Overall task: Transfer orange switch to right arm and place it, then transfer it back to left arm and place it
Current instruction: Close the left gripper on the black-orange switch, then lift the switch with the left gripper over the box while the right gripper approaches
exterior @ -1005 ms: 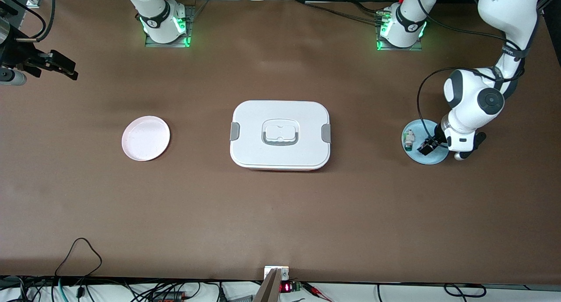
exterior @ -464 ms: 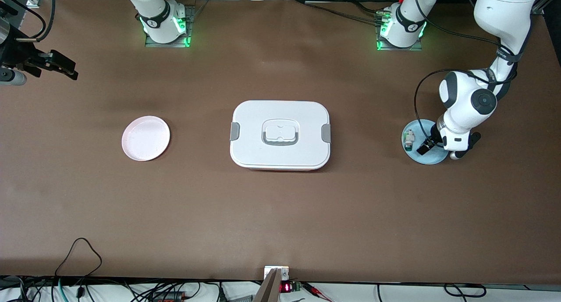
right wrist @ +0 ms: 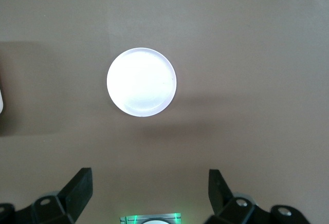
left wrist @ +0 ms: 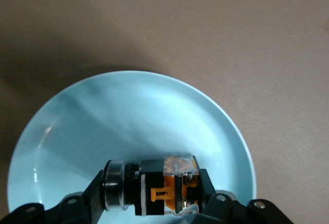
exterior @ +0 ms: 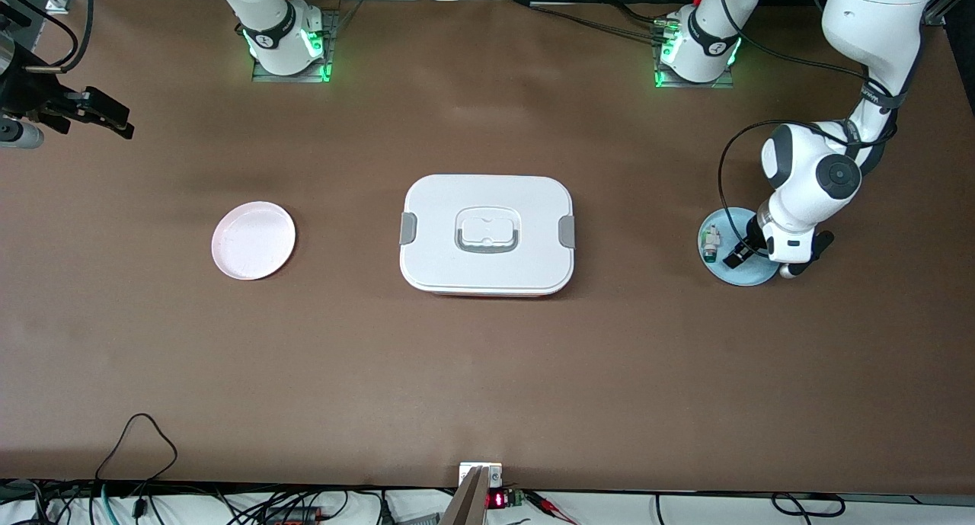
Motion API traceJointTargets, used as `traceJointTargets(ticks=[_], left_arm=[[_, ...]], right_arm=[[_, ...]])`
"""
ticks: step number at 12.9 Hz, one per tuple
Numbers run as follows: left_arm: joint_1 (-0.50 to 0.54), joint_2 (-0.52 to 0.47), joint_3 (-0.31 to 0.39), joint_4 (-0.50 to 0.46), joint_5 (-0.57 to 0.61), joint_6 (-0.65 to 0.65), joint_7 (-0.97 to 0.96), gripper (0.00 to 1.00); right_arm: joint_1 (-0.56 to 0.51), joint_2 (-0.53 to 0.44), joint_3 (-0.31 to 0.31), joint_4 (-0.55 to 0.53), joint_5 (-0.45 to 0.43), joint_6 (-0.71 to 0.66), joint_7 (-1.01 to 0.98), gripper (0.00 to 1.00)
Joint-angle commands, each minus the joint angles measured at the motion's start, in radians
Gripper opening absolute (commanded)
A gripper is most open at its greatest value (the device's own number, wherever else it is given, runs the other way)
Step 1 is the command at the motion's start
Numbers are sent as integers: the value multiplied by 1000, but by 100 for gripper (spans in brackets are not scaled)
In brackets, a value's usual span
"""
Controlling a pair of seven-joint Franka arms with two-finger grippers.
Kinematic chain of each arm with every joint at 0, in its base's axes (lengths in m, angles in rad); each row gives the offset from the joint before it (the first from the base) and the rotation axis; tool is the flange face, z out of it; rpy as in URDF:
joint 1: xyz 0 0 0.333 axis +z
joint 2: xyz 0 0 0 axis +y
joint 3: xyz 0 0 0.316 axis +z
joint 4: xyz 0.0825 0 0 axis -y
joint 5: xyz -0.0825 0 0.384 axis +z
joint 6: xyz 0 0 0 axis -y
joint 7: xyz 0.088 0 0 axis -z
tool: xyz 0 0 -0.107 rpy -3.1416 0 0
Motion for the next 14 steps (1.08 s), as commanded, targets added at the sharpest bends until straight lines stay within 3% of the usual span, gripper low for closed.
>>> traceJointTargets(ticks=[1,4,6,7,8,9,11,14], left_arm=[[-10,-73,-6,7,-1,-65,8,18],[-8,-127,-21,12,-1,-79,8,11],[-10,-130,-25,66,1,-190,10,7],[-10,-133,-48,120,1,-308,8,5],[-10,-132,-93,236,1,-539,8,1],[-10,-124,-123,319,1,-690,11,0],[-10,-107,-195,479,-19,-942,-22,0],[-11,-109,-249,605,-254,-1143,-153,0]], right_arm=[[2,-12,4,11,-1,-31,5,100],[1,-3,1,11,34,-31,8,100],[-10,28,-7,11,144,-31,14,100],[-22,49,-24,11,216,-31,14,100],[-31,77,-43,11,337,-39,13,100],[-31,88,-48,11,403,-40,10,100],[-31,109,-50,20,439,-39,10,100],[-24,137,-45,53,490,-40,7,100]])
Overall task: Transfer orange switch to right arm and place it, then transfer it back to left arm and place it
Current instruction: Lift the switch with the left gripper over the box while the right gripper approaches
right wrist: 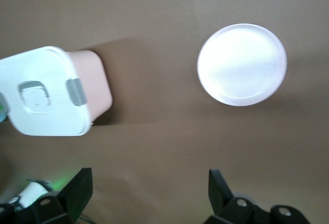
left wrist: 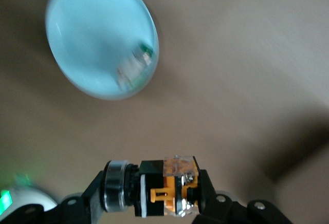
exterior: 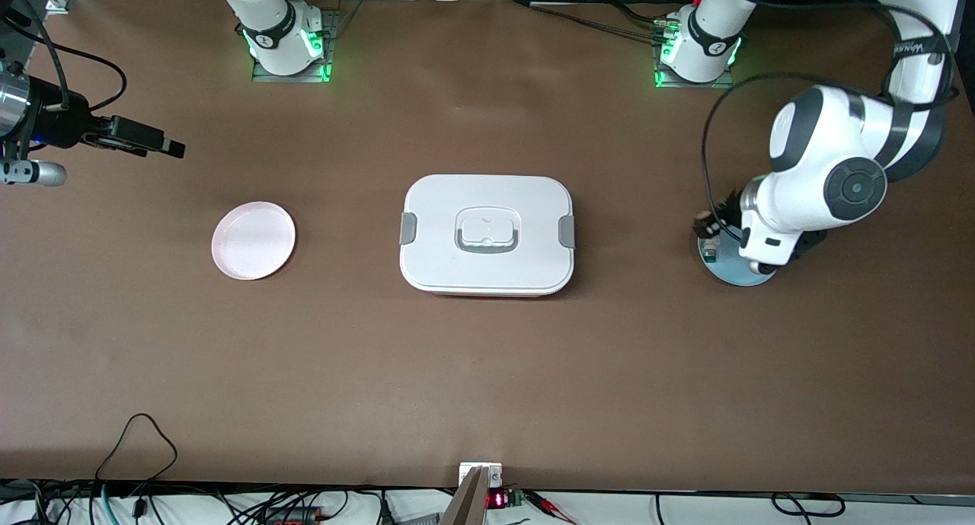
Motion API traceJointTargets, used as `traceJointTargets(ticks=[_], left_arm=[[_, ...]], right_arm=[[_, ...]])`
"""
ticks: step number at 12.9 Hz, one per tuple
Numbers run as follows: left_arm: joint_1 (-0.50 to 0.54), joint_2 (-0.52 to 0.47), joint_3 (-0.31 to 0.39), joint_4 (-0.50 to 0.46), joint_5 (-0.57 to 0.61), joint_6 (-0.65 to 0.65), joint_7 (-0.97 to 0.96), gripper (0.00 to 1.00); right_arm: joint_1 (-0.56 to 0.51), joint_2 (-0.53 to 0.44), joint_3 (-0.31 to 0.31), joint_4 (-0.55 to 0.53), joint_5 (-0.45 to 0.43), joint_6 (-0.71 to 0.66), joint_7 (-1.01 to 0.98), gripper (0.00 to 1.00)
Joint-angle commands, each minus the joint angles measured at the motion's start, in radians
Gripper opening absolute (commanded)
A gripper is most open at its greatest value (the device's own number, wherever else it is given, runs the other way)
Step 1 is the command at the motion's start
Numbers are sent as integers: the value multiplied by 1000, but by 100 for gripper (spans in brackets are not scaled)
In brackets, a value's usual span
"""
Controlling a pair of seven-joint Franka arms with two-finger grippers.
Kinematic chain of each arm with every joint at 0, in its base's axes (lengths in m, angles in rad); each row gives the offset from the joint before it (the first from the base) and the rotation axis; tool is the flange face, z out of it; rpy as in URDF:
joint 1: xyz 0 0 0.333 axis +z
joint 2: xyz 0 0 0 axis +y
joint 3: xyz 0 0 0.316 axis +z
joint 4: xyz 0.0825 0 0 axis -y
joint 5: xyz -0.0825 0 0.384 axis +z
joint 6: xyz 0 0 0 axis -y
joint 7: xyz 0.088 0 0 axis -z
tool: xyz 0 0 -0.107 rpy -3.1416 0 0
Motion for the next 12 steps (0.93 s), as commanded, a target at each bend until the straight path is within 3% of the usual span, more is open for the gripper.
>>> traceJointTargets(ticks=[1,4,5,6,8,12], left_arm=[[4,16,-56,97,-184,-161,-68,0],[7,20,-129,181,-320,-257,-230,0],[3,22,-133,200,-423,-285,-255,0],[1,22,-136,207,-530,-284,-334,0],[-11,23,-149,243,-693,-261,-514,0],[-46,29,-147,270,-1007,-212,-563,0]], right_arm=[[6,21,13,37,31,-19,7,100],[23,9,5,57,69,-123,27,100],[12,9,-4,71,208,-172,-5,100],[-1,17,-19,69,288,-200,-32,100],[6,28,-17,75,339,-179,-48,100],[26,75,-12,75,558,-159,-66,100]])
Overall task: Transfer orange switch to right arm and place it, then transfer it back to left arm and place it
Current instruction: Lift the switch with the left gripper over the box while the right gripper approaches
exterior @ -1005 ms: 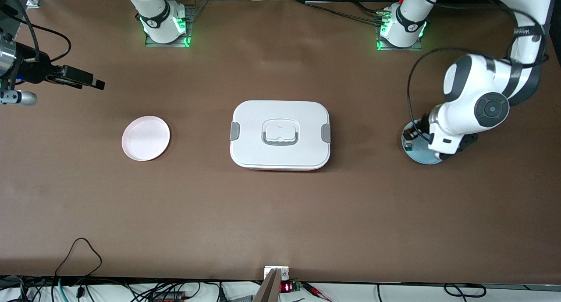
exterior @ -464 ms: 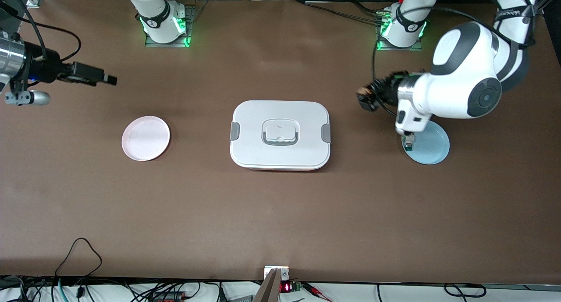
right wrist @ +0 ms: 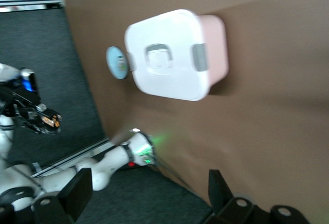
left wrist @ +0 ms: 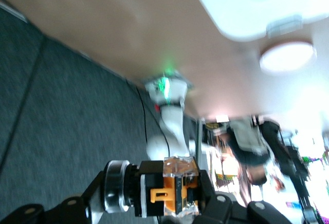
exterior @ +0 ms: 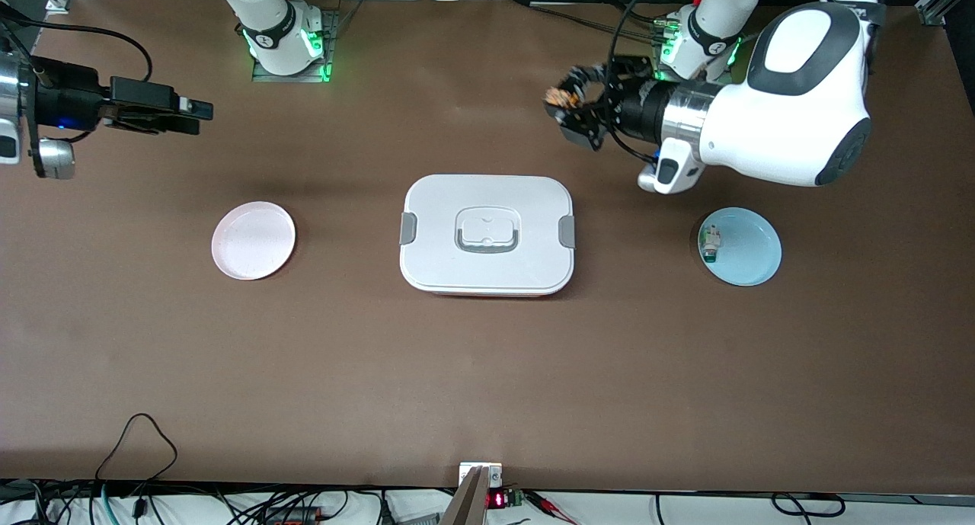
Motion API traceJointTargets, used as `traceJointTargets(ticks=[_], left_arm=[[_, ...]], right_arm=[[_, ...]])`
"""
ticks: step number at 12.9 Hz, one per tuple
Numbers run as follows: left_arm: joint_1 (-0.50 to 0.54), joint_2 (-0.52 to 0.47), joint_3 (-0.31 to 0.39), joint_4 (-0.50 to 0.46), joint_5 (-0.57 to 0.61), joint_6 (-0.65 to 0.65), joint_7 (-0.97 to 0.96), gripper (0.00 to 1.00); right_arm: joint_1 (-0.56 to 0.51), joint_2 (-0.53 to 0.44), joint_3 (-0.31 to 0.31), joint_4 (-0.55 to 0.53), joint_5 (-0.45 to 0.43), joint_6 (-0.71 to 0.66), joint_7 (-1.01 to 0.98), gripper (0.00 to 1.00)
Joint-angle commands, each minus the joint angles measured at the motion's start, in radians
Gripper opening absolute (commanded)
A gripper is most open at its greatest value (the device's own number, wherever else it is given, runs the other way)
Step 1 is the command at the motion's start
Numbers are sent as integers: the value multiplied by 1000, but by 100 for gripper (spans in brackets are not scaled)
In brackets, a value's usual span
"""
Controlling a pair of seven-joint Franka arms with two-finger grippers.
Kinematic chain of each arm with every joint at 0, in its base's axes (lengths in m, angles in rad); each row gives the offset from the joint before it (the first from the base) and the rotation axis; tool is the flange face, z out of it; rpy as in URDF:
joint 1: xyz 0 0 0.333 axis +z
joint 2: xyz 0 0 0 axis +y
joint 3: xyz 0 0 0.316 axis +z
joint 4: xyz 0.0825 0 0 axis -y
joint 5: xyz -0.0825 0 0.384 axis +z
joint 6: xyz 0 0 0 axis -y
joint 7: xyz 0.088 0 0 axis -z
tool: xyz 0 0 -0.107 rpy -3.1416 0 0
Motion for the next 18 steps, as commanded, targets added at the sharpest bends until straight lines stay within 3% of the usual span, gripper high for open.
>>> traceJointTargets(ticks=[1,6,8,13,18], left_arm=[[-14,25,-1,34,-164,75,-31,0],[-43,65,-1,32,-365,248,-52,0],[-66,65,-1,32,-379,323,-54,0],[-129,71,-1,34,-396,449,-77,0],[-181,75,-1,32,-416,536,-83,0]], right_arm=[[3,66,0,21,141,1,-62,100],[89,103,3,16,292,103,-96,100],[153,103,3,15,347,166,-96,100],[160,100,46,-16,541,183,-98,100],[173,181,70,-16,633,183,-226,100]])
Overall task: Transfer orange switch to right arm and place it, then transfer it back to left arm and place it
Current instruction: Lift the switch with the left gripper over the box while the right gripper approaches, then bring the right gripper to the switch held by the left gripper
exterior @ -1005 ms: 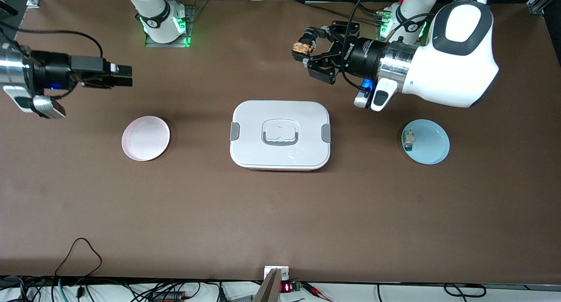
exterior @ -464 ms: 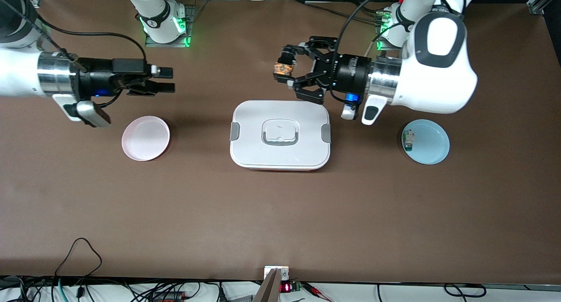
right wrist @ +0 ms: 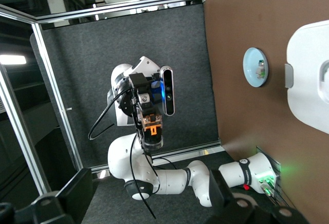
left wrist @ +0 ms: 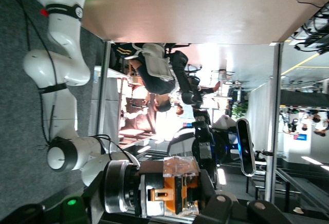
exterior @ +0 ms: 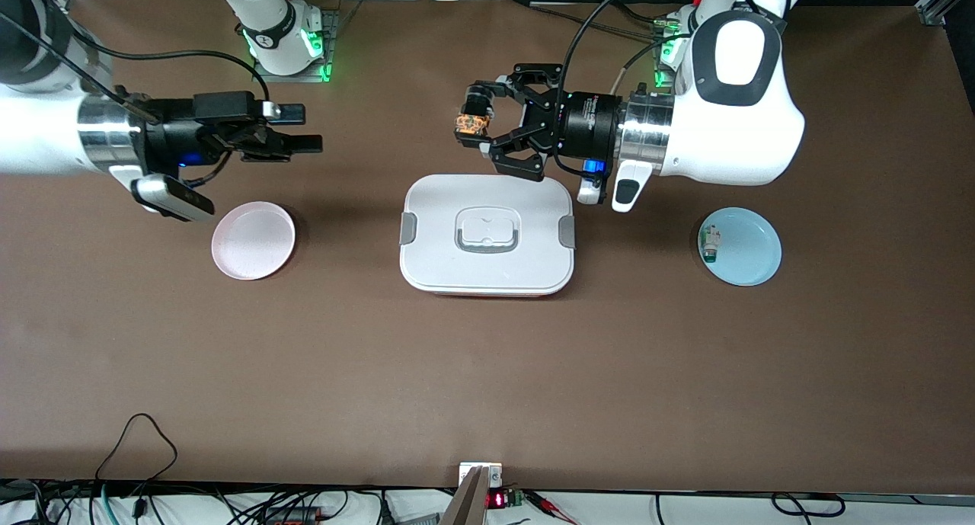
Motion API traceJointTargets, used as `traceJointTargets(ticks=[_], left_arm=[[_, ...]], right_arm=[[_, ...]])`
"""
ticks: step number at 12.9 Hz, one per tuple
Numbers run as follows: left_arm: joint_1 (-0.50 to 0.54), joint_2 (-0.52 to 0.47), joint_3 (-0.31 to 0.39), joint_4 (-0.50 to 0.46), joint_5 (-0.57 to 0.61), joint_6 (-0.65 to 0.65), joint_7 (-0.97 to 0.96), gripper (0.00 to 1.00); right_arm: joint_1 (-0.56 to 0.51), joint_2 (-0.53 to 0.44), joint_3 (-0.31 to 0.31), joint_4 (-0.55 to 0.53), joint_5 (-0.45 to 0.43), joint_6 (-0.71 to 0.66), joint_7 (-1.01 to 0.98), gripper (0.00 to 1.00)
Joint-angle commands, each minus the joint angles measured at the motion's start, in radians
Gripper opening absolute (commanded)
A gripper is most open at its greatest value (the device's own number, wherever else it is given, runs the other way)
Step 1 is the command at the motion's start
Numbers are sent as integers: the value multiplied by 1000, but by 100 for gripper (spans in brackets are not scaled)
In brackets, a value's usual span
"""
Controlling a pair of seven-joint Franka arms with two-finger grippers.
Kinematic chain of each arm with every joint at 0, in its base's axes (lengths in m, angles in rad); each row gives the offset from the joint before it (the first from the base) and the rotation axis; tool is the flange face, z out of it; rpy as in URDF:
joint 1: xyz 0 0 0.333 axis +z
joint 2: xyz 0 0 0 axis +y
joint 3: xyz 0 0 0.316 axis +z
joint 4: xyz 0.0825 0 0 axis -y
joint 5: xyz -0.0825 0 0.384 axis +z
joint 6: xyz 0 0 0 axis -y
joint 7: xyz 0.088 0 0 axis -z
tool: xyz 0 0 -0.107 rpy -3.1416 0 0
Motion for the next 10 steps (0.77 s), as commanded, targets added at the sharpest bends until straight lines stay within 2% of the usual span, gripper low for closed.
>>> traceJointTargets(ticks=[1,3,5,7,10], left_arm=[[-44,17,2,29,-29,54,-19,0],[-44,20,2,27,-29,54,-19,0],[-44,20,2,29,-31,54,-19,0],[-44,22,2,29,-31,54,-19,0],[-44,22,2,29,-31,54,-19,0]], right_arm=[[23,59,9,-1,46,9,-103,100],[66,80,9,-5,115,33,-143,100],[103,82,15,-3,138,108,-142,100],[108,83,43,-9,205,135,-142,100],[125,77,57,-15,227,170,-139,100]])
